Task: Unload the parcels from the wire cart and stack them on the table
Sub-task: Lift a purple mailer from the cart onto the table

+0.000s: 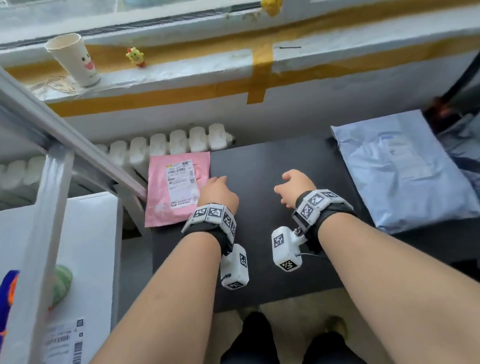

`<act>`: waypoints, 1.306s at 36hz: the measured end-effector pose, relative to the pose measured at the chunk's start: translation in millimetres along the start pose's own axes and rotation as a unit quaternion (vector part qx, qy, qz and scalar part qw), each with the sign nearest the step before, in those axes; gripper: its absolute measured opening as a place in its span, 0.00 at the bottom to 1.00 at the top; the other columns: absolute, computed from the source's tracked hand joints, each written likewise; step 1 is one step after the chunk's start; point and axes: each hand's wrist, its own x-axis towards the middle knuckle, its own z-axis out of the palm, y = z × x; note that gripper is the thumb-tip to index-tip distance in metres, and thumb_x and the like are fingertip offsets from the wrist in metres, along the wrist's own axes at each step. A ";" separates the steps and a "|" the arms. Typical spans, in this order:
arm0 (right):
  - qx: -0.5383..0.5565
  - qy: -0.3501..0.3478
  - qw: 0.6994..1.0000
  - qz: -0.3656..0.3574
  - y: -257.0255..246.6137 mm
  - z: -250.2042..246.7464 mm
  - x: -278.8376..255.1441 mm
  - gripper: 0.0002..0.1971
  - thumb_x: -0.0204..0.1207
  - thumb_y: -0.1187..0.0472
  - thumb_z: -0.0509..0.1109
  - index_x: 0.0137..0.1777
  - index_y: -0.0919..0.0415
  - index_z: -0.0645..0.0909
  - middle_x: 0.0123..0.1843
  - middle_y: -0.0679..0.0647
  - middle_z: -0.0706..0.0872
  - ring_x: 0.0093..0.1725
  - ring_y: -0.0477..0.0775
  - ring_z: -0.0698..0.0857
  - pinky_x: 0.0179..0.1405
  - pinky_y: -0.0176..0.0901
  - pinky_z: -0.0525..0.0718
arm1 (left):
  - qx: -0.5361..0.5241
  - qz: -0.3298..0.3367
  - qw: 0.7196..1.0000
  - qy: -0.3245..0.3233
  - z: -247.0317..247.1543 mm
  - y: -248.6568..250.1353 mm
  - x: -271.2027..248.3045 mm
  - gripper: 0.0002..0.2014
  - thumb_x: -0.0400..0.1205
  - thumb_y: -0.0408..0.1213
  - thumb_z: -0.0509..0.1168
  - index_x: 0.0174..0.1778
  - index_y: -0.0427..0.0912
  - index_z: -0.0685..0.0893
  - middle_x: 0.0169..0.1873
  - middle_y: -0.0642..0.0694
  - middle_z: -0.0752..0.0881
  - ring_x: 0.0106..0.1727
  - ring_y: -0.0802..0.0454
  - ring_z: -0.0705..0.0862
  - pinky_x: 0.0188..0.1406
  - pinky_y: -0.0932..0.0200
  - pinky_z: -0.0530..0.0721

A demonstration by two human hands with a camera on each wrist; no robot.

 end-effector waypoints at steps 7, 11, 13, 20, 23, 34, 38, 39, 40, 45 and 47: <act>0.025 0.074 0.997 0.025 82.3 -100.4 -28.8 0.26 0.74 0.60 0.66 0.74 0.55 0.72 0.62 0.57 0.86 0.56 0.60 0.86 0.62 0.51 0.83 | 0.040 0.092 0.994 -0.044 41.7 109.2 -48.5 0.27 0.82 0.30 0.55 0.79 0.46 0.68 0.78 0.44 0.67 0.76 0.43 0.69 0.69 0.52 0.72; 0.027 0.108 0.993 0.038 141.9 -166.0 -48.1 0.22 0.79 0.60 0.65 0.74 0.59 0.73 0.69 0.58 0.81 0.67 0.61 0.81 0.66 0.46 0.77 | 0.048 0.139 0.988 -0.054 79.2 176.3 -85.5 0.27 0.83 0.32 0.55 0.80 0.47 0.66 0.79 0.45 0.65 0.77 0.45 0.68 0.69 0.53 0.71; 0.038 0.116 0.991 0.057 174.8 -197.0 -58.5 0.22 0.80 0.60 0.65 0.74 0.60 0.73 0.71 0.58 0.80 0.68 0.61 0.80 0.68 0.47 0.77 | 0.045 0.156 0.984 -0.067 102.3 209.3 -107.6 0.26 0.82 0.32 0.56 0.79 0.47 0.68 0.78 0.44 0.67 0.77 0.43 0.69 0.70 0.52 0.71; 0.058 0.135 0.984 0.105 292.6 -289.5 -87.2 0.04 0.76 0.63 0.65 0.47 0.61 0.81 0.43 0.59 0.81 0.44 0.59 0.80 0.53 0.53 0.83 | 0.052 0.228 0.966 -0.110 195.0 312.4 -183.4 0.27 0.82 0.32 0.55 0.79 0.49 0.67 0.79 0.47 0.65 0.74 0.45 0.72 0.71 0.49 0.73; 0.046 0.157 0.979 0.125 339.3 -319.7 -96.8 0.10 0.77 0.62 0.64 0.34 0.56 0.73 0.45 0.58 0.79 0.46 0.56 0.77 0.48 0.46 0.78 | 0.070 0.267 0.952 -0.129 227.8 348.2 -211.7 0.26 0.82 0.31 0.55 0.79 0.48 0.68 0.78 0.44 0.67 0.76 0.43 0.70 0.72 0.50 0.71; 0.053 0.197 0.961 0.189 445.8 -391.7 -99.3 0.09 0.81 0.64 0.62 0.39 0.59 0.79 0.47 0.60 0.84 0.45 0.56 0.77 0.49 0.43 0.79 | 0.121 0.332 0.919 -0.177 310.7 450.2 -243.2 0.24 0.82 0.32 0.56 0.75 0.47 0.72 0.74 0.42 0.72 0.70 0.41 0.75 0.68 0.48 0.76; 0.055 0.191 0.958 0.206 468.9 -414.0 -89.0 0.09 0.81 0.65 0.62 0.41 0.59 0.82 0.51 0.58 0.83 0.51 0.58 0.81 0.56 0.43 0.80 | 0.143 0.344 0.909 -0.189 334.9 483.0 -233.4 0.22 0.82 0.31 0.55 0.73 0.45 0.74 0.71 0.41 0.74 0.69 0.41 0.76 0.66 0.50 0.76; 0.060 0.190 0.957 0.209 473.2 -418.8 -86.5 0.08 0.81 0.63 0.64 0.52 0.59 0.85 0.56 0.57 0.84 0.56 0.58 0.83 0.60 0.44 0.80 | 0.147 0.345 0.907 -0.193 339.7 490.8 -230.0 0.22 0.82 0.31 0.55 0.74 0.45 0.74 0.71 0.41 0.75 0.69 0.42 0.76 0.66 0.50 0.76; 0.058 0.190 0.957 0.213 477.6 -422.2 -82.2 0.11 0.80 0.62 0.67 0.60 0.59 0.84 0.62 0.56 0.85 0.61 0.58 0.83 0.63 0.45 0.80 | 0.152 0.346 0.904 -0.199 344.3 498.5 -226.0 0.23 0.82 0.30 0.55 0.74 0.44 0.74 0.71 0.40 0.75 0.69 0.42 0.77 0.66 0.50 0.77; 0.041 0.148 0.964 0.215 488.0 -432.1 -59.6 0.14 0.77 0.60 0.72 0.61 0.62 0.84 0.63 0.58 0.86 0.60 0.57 0.84 0.61 0.45 0.82 | 0.181 0.335 0.899 -0.216 360.0 527.9 -200.8 0.23 0.81 0.28 0.56 0.74 0.44 0.74 0.70 0.41 0.75 0.69 0.42 0.76 0.68 0.49 0.77; 0.052 0.121 0.966 0.221 490.2 -432.5 -49.4 0.14 0.75 0.58 0.74 0.60 0.58 0.84 0.61 0.54 0.86 0.56 0.54 0.84 0.56 0.42 0.81 | 0.189 0.334 0.897 -0.219 365.0 535.4 -191.5 0.24 0.80 0.26 0.56 0.73 0.44 0.75 0.70 0.41 0.75 0.69 0.43 0.75 0.68 0.48 0.77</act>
